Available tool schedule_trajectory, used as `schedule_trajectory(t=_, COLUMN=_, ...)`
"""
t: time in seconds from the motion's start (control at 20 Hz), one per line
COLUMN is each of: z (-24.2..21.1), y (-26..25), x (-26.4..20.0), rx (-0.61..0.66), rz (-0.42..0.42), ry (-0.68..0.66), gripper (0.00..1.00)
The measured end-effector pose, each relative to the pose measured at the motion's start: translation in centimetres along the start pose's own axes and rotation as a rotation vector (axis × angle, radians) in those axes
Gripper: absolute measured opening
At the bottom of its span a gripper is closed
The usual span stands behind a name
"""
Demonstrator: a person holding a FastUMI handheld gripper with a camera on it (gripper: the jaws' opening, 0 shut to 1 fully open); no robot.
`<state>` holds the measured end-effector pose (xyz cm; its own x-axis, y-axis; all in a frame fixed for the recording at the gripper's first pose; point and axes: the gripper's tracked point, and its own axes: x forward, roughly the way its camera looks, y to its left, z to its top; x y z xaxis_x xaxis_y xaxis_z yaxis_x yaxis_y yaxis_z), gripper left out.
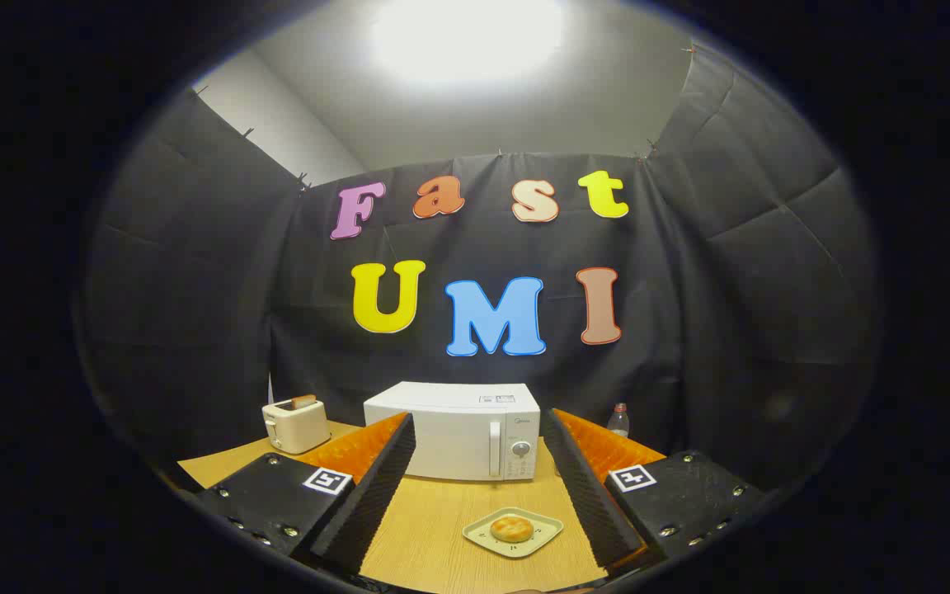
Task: Open the microwave, put the food inside, and close the microwave door.
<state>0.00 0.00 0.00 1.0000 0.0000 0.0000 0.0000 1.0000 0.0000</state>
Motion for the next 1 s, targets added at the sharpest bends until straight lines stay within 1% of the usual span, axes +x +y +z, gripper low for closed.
schedule_trajectory(t=1.0, z=-0.5, y=0.9, x=0.0, rx=-0.017, rz=0.019, ry=0.01, gripper=0.98)
